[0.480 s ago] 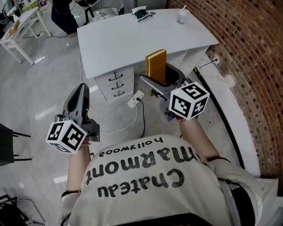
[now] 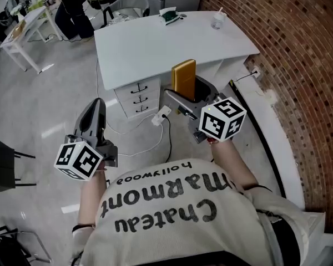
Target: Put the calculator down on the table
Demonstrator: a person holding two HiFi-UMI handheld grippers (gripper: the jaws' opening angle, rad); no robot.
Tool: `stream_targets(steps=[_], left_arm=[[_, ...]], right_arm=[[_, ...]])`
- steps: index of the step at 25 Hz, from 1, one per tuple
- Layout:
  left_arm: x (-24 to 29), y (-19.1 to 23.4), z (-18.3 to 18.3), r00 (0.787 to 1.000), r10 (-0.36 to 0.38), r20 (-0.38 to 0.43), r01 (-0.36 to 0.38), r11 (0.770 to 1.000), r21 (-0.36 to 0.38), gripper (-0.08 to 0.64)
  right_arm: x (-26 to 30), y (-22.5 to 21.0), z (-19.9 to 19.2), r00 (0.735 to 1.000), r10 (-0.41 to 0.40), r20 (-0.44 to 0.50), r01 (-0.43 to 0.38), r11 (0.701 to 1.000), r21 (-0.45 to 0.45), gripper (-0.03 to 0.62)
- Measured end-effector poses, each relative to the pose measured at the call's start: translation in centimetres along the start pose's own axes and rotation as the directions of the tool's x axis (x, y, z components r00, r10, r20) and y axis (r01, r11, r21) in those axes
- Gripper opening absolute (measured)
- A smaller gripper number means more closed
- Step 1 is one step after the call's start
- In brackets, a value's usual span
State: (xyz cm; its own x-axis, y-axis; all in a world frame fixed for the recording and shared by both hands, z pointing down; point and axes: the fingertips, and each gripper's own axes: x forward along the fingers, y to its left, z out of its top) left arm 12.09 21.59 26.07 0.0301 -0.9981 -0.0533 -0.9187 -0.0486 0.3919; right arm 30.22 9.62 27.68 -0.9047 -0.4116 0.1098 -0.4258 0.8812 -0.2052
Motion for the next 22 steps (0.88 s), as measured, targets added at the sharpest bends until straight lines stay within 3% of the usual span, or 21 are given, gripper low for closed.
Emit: stream_targets(steps=[12, 16, 22], left_arm=[[-2.9, 6.2, 2.2, 1.000, 0.017, -0.003, -0.017, 1.000, 0.007, 0.002], [-4.4, 8.3, 0.5, 0.998, 0.005, -0.060, -0.006, 1.000, -0.012, 0.002], [-4.5, 12.6, -1.5, 0.993, 0.044, -0.105, -0.049, 0.997, -0.054, 0.002]], right_arm=[[5.3, 4.1, -1.5, 1.000, -0.001, -0.003, 0.001, 0.997, 0.071, 0.407], [6.5, 6.1, -4.7, 0.997, -0.007, -0.072, 0.013, 0.996, 0.083, 0.407], [9.9, 7.3, -7.9, 0.987, 0.010, -0.160, 0.003, 0.997, 0.081, 0.405]])
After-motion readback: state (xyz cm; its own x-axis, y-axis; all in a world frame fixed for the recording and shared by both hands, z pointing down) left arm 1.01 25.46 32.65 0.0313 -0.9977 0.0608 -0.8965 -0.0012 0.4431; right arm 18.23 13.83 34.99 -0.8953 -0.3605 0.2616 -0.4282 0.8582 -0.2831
